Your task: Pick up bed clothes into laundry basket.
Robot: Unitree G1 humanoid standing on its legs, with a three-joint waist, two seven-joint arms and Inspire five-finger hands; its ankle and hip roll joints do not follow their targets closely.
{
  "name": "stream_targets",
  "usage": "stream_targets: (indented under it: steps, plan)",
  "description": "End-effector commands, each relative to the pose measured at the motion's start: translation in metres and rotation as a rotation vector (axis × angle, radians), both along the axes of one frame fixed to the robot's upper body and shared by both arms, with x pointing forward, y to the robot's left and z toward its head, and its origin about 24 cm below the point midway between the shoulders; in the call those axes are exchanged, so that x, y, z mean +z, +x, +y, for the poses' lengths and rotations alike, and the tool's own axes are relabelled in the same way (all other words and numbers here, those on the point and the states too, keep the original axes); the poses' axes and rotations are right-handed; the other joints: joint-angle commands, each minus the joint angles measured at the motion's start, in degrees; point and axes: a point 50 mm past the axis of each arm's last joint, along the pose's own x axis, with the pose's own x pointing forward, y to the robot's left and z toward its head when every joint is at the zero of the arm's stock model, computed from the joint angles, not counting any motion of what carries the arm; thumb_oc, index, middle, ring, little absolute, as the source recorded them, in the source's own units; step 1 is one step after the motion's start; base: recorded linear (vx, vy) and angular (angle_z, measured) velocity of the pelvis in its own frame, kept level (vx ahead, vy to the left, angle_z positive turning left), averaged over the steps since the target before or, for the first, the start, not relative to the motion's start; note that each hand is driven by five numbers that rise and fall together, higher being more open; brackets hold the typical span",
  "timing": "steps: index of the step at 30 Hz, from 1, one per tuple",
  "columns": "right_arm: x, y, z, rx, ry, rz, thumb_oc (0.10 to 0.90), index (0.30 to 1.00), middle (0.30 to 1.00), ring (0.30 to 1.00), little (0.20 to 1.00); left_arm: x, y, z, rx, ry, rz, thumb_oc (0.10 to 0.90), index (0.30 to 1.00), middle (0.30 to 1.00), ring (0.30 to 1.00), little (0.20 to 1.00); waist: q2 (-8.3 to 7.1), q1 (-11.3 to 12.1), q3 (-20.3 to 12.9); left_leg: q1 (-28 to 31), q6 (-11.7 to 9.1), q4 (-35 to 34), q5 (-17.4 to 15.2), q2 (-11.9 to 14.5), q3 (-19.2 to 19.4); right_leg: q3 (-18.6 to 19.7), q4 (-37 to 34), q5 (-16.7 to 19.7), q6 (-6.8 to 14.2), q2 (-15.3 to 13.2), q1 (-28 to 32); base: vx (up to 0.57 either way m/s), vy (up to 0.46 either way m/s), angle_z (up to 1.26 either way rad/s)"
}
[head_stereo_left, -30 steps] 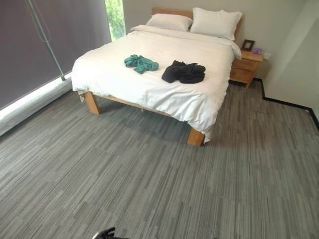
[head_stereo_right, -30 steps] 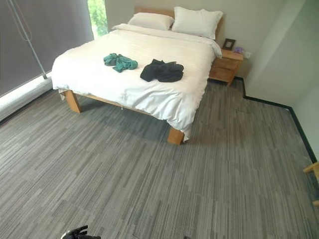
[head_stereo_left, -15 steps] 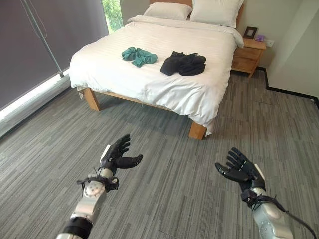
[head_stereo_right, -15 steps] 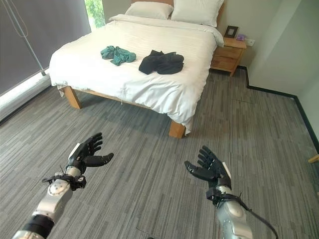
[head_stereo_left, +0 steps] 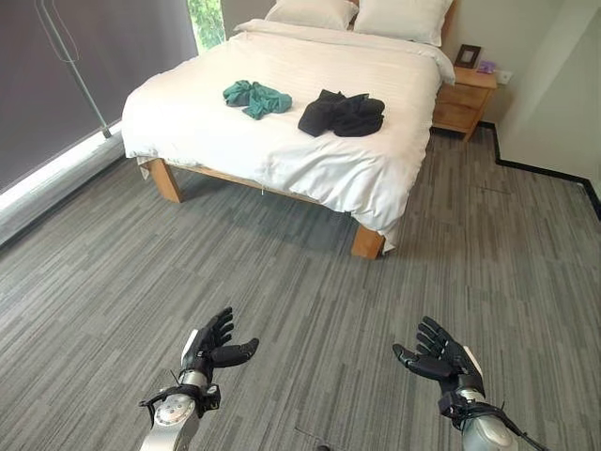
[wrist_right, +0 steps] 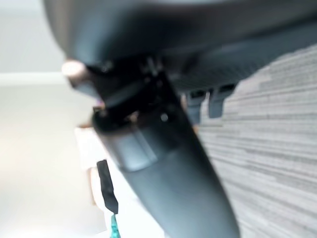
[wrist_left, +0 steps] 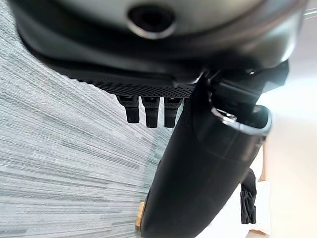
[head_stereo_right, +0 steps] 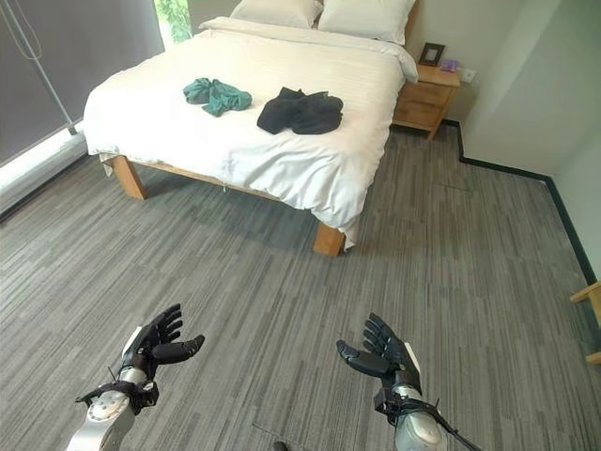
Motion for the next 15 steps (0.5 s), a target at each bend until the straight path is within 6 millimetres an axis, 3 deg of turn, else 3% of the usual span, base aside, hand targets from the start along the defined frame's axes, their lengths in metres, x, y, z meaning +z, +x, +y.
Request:
stream_targets:
  steps: [1, 2, 5, 7, 8, 9, 10, 12, 15]
  plan:
    - [0.054, 0.039, 0.005, 0.022, -0.019, -0.318, 0.8, 0.9, 0.9, 0.9, 0.9, 0.057, 0.042, 0.006, 0.001, 0.052, -0.316, 0.8, 0.9, 0.9, 0.9, 0.9, -1.3, 0.81, -1.09, -2.33, -1.56, 4.67, -6.03, 1.52, -1.09, 6.04, 12.17, -3.33, 9.25, -5.15, -7.3, -0.03, 0.056, -0.28]
    - [0.056, 0.043, 0.013, 0.032, 0.012, -0.332, 0.8, 0.9, 0.9, 0.9, 0.9, 0.065, 0.045, 0.008, 0.013, 0.071, -0.348, 0.8, 0.9, 0.9, 0.9, 0.9, -1.09, 0.72, 0.34, -2.34, -0.86, 5.37, -6.73, 1.2, -0.76, 6.33, 18.54, -3.32, 10.25, -4.72, -10.34, 0.02, 0.037, -0.38]
    - [0.058, 0.041, 0.022, 0.067, 0.035, -0.348, 0.8, 0.9, 0.9, 0.9, 0.9, 0.074, 0.048, 0.008, 0.025, 0.098, -0.388, 0.8, 0.9, 0.9, 0.9, 0.9, -1.39, -0.56, 2.42, -0.66, 0.06, 5.54, -7.63, 0.78, -1.73, 6.78, 33.5, 6.07, 11.51, -2.99, -17.17, 0.05, 0.014, -0.21]
    - [0.059, 0.04, 0.023, 0.074, 0.037, -0.353, 0.8, 0.9, 0.9, 0.9, 0.9, 0.076, 0.049, 0.009, 0.041, 0.095, -0.397, 0.8, 0.9, 0.9, 0.9, 0.9, -1.36, -1.2, 3.39, -0.1, 0.15, 5.75, -7.98, 1.13, -2.24, 6.86, 38.2, 7.48, 11.21, -1.38, -19.93, 0.06, 0.007, 0.23]
    - [0.061, 0.041, 0.024, 0.078, 0.035, -0.363, 0.8, 0.9, 0.9, 0.9, 0.9, 0.076, 0.05, 0.01, 0.059, 0.096, -0.403, 0.8, 0.9, 0.9, 0.9, 0.9, -1.07, -1.54, 4.07, 0.14, 0.02, 6.12, -8.46, 1.51, -2.84, 6.51, 40.5, 6.52, 10.53, -0.53, -22.2, 0.24, 0.001, 0.14]
    - [0.063, 0.041, 0.023, 0.071, 0.029, -0.37, 0.8, 0.9, 0.9, 0.9, 0.9, 0.081, 0.052, 0.015, 0.106, 0.098, -0.43, 0.8, 0.9, 0.9, 0.9, 0.9, -0.99, -1.47, 4.28, 1.06, -0.05, 6.42, -9.81, 1.66, -2.56, 3.42, 36.63, 3.14, 8.75, -4.12, -24.61, 0.35, -0.032, -0.01]
    - [0.064, 0.041, 0.021, 0.06, 0.031, -0.374, 0.8, 0.9, 0.9, 0.9, 0.9, 0.084, 0.052, 0.018, 0.137, 0.089, -0.447, 0.8, 0.9, 0.9, 0.9, 0.9, -1.35, -1.85, 3.72, 2.16, -0.43, 5.95, -10.54, 1.53, -2.26, 1.93, 31.37, 1.9, 9.04, -4.88, -25.67, 0.52, -0.075, -0.07]
    - [0.06, 0.032, 0.01, 0.014, 0.039, -0.363, 0.8, 0.9, 0.9, 0.9, 0.9, 0.085, 0.049, 0.025, 0.21, 0.049, -0.467, 0.8, 0.9, 0.9, 0.9, 0.9, -1.83, -4.44, 2.62, 6.83, -1.61, 4.34, -12.12, 2.15, -3.65, 2.32, 17.7, 1.45, 10.93, -2.52, -24.96, 0.52, -0.13, -0.15]
    - [0.053, 0.016, -0.003, -0.044, 0.043, -0.332, 0.8, 0.9, 0.9, 0.9, 0.9, 0.081, 0.048, 0.033, 0.249, 0.07, -0.452, 0.8, 0.9, 0.9, 0.9, 0.9, -1.61, -6.89, 1.33, 11.06, -3.49, 3.14, -12.06, 5.94, -5.75, 2.94, 5.04, 4.26, 11.89, 0.35, -23.99, 0.44, -0.18, 0.14]
